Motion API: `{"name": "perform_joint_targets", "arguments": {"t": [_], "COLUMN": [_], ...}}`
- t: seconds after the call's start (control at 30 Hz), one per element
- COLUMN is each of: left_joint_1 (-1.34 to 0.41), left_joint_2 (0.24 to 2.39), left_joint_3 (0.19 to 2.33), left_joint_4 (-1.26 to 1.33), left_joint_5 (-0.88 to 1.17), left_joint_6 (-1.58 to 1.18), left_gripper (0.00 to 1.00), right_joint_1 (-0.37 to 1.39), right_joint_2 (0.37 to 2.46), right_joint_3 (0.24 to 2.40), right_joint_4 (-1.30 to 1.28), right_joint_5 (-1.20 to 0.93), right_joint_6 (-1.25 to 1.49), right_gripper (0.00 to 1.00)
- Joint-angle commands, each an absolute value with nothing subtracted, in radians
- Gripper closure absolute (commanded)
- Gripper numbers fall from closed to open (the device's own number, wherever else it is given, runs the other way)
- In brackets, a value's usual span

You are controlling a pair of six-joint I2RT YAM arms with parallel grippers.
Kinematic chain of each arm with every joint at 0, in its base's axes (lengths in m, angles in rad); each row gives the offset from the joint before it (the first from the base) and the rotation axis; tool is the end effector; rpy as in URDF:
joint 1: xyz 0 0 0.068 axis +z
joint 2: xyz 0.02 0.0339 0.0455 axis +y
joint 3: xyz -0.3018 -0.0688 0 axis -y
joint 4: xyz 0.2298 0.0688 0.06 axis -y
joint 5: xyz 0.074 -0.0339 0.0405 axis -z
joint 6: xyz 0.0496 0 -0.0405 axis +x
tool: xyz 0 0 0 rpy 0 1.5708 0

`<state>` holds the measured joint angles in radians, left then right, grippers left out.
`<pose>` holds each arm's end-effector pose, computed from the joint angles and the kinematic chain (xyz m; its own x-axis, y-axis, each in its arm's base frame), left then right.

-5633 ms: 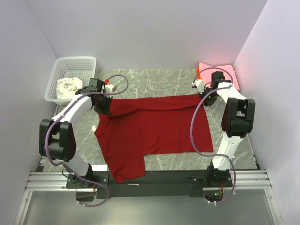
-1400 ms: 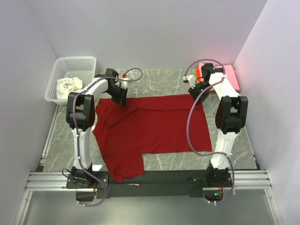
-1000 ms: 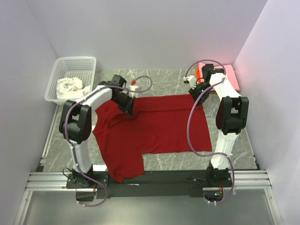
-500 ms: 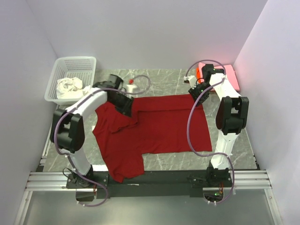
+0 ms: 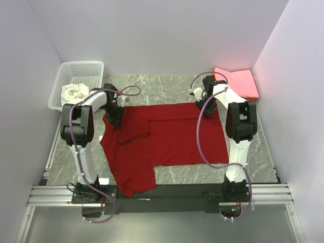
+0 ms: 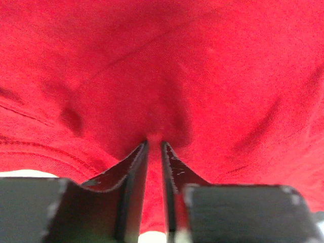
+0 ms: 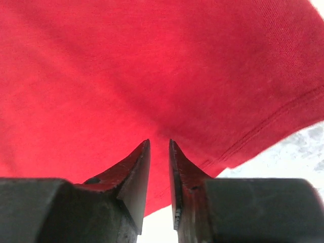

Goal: Fold and stack the t-shirts
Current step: Fold the tshirt

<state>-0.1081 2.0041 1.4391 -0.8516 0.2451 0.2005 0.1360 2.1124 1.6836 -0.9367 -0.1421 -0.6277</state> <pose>0.3881 -0.0542 0.1944 -0.9345 0.2958 -0.1983 0.3345 0.9200 -0.2044 0.4297 0.0659 0.2106 -0.6894 -0.6811 -0.2464 -0.7014 0.7127 -0.0075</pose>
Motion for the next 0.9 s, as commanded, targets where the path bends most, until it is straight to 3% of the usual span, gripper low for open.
{"name": "perform_joint_targets", "arguments": {"t": [0.0, 0.27, 0.4, 0.5, 0.63, 0.77, 0.87], "left_joint_1": [-0.087, -0.043, -0.035, -0.032, -0.028, -0.028, -0.028], "left_joint_2": [2.08, 2.295, 2.252, 2.085, 1.771, 1.542, 1.392], "left_joint_3": [1.544, 1.845, 1.905, 1.774, 1.571, 1.352, 1.163], "left_joint_4": [-0.867, -0.926, -0.979, -0.965, -0.954, -1.049, -1.119], "left_joint_5": [0.172, 0.182, 0.322, 0.458, 0.563, 0.612, 0.591], "left_joint_6": [0.181, 0.201, 0.255, 0.325, 0.435, 0.691, 0.836], "left_gripper": [0.77, 0.78, 0.69, 0.57, 0.44, 0.29, 0.26], "right_joint_1": [0.126, 0.124, 0.109, 0.103, 0.106, 0.106, 0.106], "right_joint_2": [2.175, 2.299, 2.212, 2.076, 1.858, 1.662, 1.486], "right_joint_3": [1.724, 1.899, 1.918, 1.872, 1.693, 1.504, 1.329], "right_joint_4": [-0.897, -0.911, -0.91, -0.946, -0.995, -1.019, -1.006], "right_joint_5": [-0.039, -0.002, -0.049, -0.145, -0.245, -0.281, -0.261], "right_joint_6": [-0.591, -0.565, -0.569, -0.604, -0.673, -0.719, -0.745], "right_gripper": [0.72, 0.75, 0.73, 0.63, 0.38, 0.37, 0.36]}}
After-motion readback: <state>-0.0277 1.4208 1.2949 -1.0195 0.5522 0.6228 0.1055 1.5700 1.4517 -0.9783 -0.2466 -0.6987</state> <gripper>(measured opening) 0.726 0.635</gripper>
